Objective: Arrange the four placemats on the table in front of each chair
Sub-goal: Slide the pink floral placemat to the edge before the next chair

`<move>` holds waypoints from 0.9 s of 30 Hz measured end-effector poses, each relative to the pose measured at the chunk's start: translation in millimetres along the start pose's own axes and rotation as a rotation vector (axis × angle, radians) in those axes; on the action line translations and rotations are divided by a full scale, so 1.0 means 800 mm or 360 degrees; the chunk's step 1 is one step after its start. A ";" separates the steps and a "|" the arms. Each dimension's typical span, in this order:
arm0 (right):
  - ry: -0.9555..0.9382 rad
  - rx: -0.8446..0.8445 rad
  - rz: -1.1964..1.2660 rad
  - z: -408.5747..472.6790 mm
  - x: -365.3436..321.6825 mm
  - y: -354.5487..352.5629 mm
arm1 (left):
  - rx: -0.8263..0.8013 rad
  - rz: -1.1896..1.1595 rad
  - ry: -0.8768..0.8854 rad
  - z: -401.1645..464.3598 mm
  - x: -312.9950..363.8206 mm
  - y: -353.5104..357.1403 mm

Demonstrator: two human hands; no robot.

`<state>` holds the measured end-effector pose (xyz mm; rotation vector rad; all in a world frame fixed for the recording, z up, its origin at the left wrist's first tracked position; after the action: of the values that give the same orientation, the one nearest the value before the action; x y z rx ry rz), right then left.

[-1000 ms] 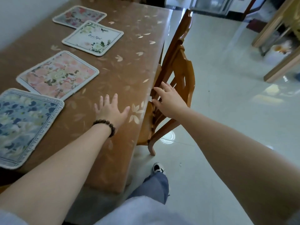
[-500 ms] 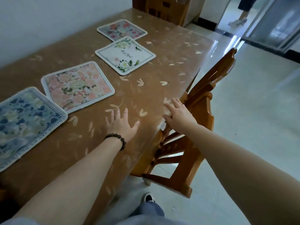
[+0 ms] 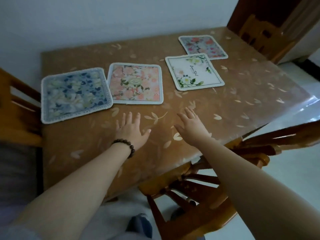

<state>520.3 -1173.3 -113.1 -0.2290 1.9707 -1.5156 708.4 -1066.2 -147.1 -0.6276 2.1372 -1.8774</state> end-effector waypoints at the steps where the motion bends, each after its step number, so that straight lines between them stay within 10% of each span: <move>1: -0.0058 -0.0023 0.0003 0.011 0.000 0.004 | 0.0000 0.0006 -0.0050 -0.001 -0.001 0.001; 11: -0.0457 -0.0343 0.0019 0.094 0.052 0.025 | -0.0041 0.0053 -0.0585 -0.012 0.035 0.007; 27: -0.0638 -0.0452 0.0069 0.205 0.028 0.055 | -0.0031 -0.0062 -0.0658 0.078 0.042 0.024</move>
<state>607.4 -1302.2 -184.3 -0.5603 1.8391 -1.0582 703.2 -1134.7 -171.7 -0.9707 1.8871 -1.5758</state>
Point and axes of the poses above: each hand's wrist, its own z-axis towards the middle knuckle, its own y-axis out of the palm, x = y × z, the point moved 9 cm from there along z, towards the middle knuckle, and after that the axes turned 5 degrees about z, right-handed, at the moved point
